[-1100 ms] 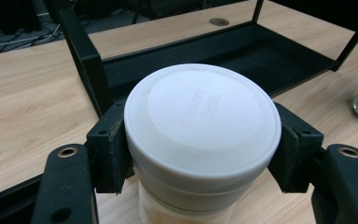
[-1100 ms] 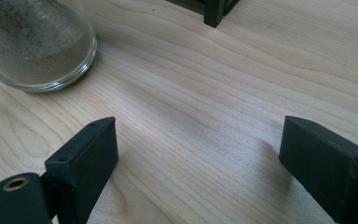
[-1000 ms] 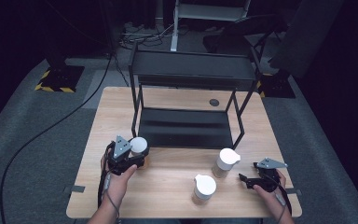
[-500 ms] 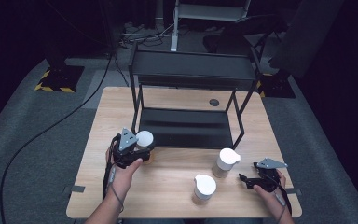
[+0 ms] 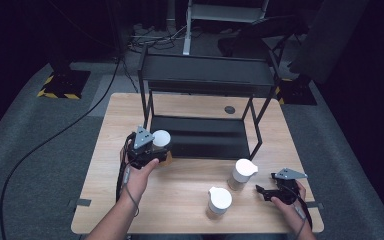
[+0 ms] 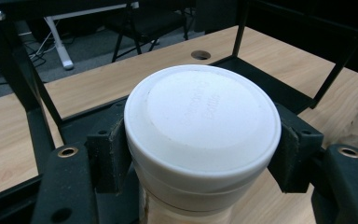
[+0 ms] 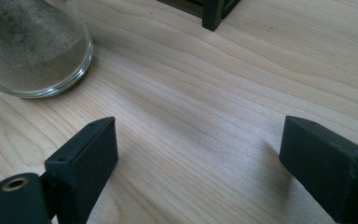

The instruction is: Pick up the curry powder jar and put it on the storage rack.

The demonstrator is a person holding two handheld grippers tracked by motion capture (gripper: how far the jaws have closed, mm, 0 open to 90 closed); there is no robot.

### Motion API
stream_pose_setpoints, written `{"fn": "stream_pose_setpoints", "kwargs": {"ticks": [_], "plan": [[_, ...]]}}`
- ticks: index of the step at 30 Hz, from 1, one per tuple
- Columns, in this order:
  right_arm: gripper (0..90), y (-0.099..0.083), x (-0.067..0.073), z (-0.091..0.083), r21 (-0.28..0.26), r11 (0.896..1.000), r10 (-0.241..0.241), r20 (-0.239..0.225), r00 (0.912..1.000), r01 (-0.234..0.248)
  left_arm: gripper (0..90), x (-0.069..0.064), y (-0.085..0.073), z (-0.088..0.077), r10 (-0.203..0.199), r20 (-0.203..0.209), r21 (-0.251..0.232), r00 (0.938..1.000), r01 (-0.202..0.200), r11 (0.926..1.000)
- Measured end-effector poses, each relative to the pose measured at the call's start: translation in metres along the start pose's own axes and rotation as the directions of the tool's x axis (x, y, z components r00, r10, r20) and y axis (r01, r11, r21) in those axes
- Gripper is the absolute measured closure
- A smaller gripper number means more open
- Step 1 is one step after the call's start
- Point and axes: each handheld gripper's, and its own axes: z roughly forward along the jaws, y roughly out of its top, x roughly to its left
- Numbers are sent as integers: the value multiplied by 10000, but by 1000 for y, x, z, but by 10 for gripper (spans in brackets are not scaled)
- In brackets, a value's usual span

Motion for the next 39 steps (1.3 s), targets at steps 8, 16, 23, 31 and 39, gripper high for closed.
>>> {"fn": "stream_pose_setpoints", "kwargs": {"ticks": [8, 16, 23, 31, 39], "plan": [[114, 0, 0, 0, 1, 10000, 3, 3, 10000, -3, 330, 0, 14, 11, 130, -91, 29, 9999, -129, 9999], [115, 0, 0, 0, -1, 10000, 2, 3, 10000, -2, 330, 2, 27, 22, 191, -203, -35, 9996, -192, 9998], [115, 0, 0, 0, -2, 10000, 2, 6, 10000, -2, 330, 7, 31, 35, 332, -64, -251, 9994, -333, 9991], [115, 0, 0, 0, -4, 10000, 2, 5, 10000, -2, 330, 10, 34, 50, 481, -160, -168, 9987, -484, 9987], [114, 0, 0, 0, -2, 10000, 4, 5, 10000, -4, 330, 12, 35, 65, 439, -126, -107, 9990, -441, 9990]]}}
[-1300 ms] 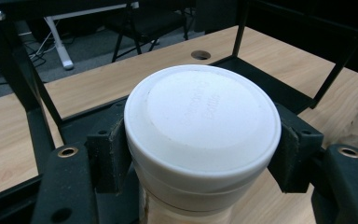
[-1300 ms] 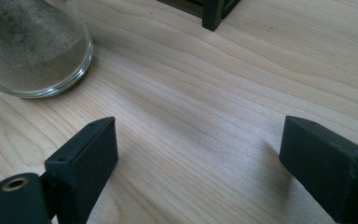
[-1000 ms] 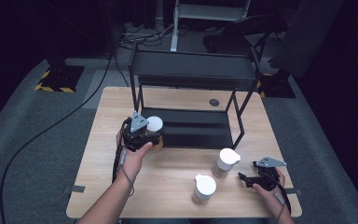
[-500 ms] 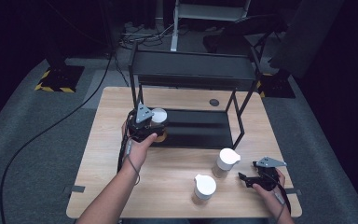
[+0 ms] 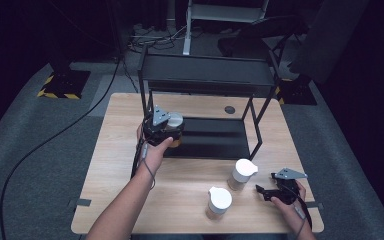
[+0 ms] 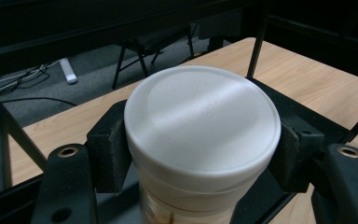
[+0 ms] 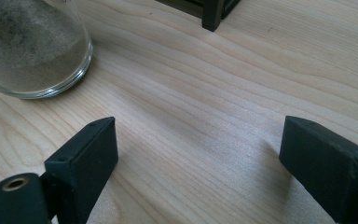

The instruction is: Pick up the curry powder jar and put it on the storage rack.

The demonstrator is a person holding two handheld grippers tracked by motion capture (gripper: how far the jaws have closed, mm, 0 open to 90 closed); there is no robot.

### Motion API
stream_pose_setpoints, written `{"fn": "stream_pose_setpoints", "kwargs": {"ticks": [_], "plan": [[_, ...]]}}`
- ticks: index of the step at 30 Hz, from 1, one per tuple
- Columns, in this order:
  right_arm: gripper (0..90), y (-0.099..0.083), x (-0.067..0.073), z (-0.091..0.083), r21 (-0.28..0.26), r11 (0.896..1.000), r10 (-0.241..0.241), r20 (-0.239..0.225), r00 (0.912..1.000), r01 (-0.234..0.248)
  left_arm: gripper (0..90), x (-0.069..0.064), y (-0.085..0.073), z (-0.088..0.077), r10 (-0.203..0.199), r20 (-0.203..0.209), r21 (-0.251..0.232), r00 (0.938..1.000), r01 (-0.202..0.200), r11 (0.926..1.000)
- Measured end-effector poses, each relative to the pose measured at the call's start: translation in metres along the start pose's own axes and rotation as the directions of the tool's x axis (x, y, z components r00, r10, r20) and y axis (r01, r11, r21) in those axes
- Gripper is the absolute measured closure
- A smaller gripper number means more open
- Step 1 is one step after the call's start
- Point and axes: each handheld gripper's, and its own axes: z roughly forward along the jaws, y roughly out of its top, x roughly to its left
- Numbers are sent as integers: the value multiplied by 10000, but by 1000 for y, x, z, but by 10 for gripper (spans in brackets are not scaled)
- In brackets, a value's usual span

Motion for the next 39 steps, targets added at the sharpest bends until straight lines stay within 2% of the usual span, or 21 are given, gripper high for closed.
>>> {"fn": "stream_pose_setpoints", "kwargs": {"ticks": [12, 18, 20, 27, 39], "plan": [[114, 0, 0, 0, 2, 10000, 8, 4, 10000, -8, 330, 2, -7, 21, -166, 19, 247, 9999, 165, 9996], [114, 0, 0, 0, 0, 10000, 7, 4, 10000, -7, 330, 3, -10, 29, -40, -39, 526, 10000, 42, 9986], [115, 0, 0, 0, 2, 10000, 8, 4, 10000, -8, 330, 1, -12, 33, 147, -59, 743, 9999, -143, 9971], [114, 0, 0, 0, 2, 10000, 8, 4, 10000, -8, 330, -2, -14, 38, 40, 15, 781, 10000, -41, 9969], [114, 0, 0, 0, 2, 10000, 10, 5, 10000, -10, 330, 2, -19, 43, -45, -53, 1144, 10000, 50, 9934]]}}
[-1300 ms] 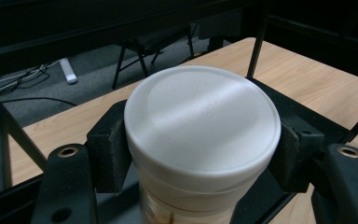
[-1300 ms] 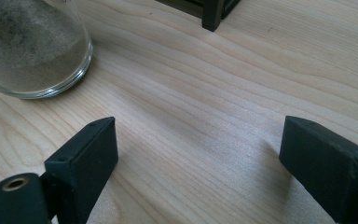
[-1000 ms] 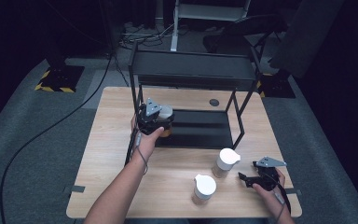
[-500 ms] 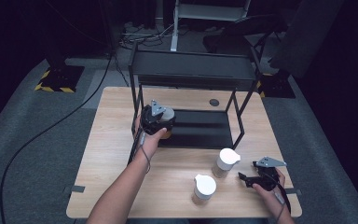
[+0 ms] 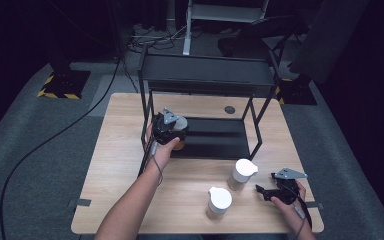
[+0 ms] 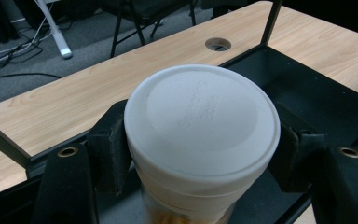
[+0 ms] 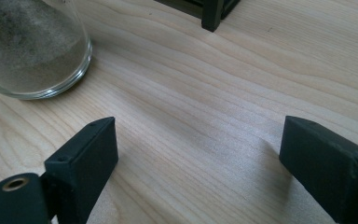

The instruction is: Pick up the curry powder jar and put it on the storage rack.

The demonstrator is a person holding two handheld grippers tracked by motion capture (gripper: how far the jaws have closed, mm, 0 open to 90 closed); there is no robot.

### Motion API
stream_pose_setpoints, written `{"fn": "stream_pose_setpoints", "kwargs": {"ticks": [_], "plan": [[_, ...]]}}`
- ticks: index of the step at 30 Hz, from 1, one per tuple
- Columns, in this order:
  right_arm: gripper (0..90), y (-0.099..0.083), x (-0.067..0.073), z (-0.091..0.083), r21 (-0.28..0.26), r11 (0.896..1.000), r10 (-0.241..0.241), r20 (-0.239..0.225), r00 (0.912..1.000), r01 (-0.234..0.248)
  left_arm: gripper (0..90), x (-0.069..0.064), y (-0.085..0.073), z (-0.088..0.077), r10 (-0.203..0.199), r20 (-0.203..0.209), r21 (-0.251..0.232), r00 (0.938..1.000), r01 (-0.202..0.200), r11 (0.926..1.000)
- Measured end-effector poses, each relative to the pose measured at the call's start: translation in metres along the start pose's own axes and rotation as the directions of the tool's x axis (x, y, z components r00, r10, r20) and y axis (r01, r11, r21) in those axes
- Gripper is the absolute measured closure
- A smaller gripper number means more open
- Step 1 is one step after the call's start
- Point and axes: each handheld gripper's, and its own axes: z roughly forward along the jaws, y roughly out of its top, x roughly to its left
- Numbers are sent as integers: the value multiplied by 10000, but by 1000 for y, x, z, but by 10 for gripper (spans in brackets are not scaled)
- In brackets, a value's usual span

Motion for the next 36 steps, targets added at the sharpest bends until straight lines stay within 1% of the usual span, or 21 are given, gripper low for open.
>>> {"fn": "stream_pose_setpoints", "kwargs": {"ticks": [4, 6, 7, 8, 10, 12, 14, 17, 22, 25, 28, 31, 33, 36], "plan": [[114, 0, 0, 0, -1, 10000, -5, 1, 10000, 5, 328, 3, -1, 0, -168, -15, 9, 9999, 168, 9999], [114, 0, 0, 0, 0, 10000, -3, 1, 10000, 3, 327, 6, -2, -1, -326, -29, -15, 9995, 326, 9995], [115, 0, 0, 0, 0, 10000, -2, 0, 10000, 2, 314, 7, -1, -1, -319, -64, 13, 9995, 319, 9995], [115, 0, 0, 0, 0, 10000, -3, 0, 10000, 3, 279, 7, -1, -2, -271, -150, 60, 9995, 271, 9996], [114, 0, 0, 0, -1, 10000, -4, 0, 10000, 4, 220, 7, 0, -4, -396, -186, -96, 9990, 394, 9992], [114, 0, 0, 0, -1, 10000, -4, 0, 10000, 4, 175, 5, 3, -8, -428, -233, -325, 9988, 421, 9986], [114, 0, 0, 0, 0, 10000, -2, 0, 10000, 2, 172, 4, 6, -13, -280, -301, -498, 9992, 265, 9984], [114, 0, 0, 0, 1, 10000, -2, -1, 10000, 2, 168, 3, 10, -22, -181, -365, -731, 9992, 154, 9972], [114, 0, 0, 0, 0, 10000, -3, -1, 10000, 3, 124, 5, 14, -40, -523, -270, -1185, 9983, 488, 9918], [114, 0, 0, 0, 0, 10000, -3, 0, 10000, 3, 123, 5, 16, -52, -407, -270, -1359, 9988, 367, 9900], [114, 0, 0, 0, 1, 10000, -3, 0, 10000, 3, 121, 4, 18, -64, -410, -206, -1517, 9989, 374, 9877], [115, 0, 0, 0, 2, 10000, -3, 0, 10000, 3, 110, 4, 18, -74, -445, -145, -1629, 9989, 415, 9858], [114, 0, 0, 0, 3, 10000, -2, -2, 10000, 2, 107, 4, 18, -81, -551, -14, -1718, 9985, 541, 9836], [114, 0, 0, 0, 5, 10000, 0, 0, 10000, 0, 108, 5, 19, -92, -545, 33, -1865, 9985, 542, 9810]]}}
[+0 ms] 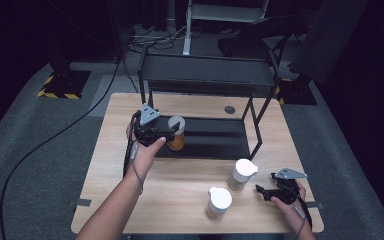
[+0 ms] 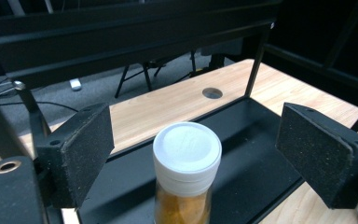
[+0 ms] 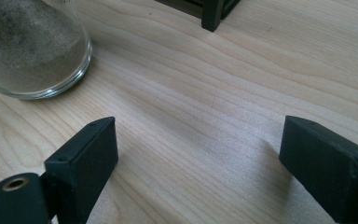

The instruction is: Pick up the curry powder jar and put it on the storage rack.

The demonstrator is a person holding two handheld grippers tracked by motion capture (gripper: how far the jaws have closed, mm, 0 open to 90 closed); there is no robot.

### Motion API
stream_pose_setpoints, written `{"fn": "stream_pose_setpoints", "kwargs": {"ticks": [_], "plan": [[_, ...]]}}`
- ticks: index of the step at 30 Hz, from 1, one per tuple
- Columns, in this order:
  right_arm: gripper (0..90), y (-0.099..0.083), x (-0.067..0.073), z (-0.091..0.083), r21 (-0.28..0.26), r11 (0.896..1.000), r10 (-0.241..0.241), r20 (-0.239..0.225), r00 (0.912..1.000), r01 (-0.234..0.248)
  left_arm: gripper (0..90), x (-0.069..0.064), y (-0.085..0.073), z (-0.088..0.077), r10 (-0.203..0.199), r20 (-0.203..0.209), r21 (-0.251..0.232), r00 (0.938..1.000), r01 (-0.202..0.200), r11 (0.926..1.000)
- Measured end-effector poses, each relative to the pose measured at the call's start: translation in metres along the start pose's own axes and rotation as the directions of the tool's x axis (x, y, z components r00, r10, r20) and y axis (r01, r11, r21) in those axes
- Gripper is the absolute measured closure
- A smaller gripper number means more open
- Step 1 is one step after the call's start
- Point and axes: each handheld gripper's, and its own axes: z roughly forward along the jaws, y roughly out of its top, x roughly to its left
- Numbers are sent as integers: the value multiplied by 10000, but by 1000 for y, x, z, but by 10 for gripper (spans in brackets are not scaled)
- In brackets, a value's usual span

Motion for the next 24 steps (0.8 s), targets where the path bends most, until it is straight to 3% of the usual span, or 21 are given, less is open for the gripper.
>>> {"fn": "stream_pose_setpoints", "kwargs": {"ticks": [9, 24], "plan": [[114, 0, 0, 0, 16, 10000, -5, -6, 10000, 5, 108, 2, -2, -26, 257, -8, 159, 9997, -257, 9995], [115, 0, 0, 0, 15, 10000, -4, -5, 10000, 4, 108, 7, -13, -61, 231, -69, 325, 9997, -228, 9992]]}}
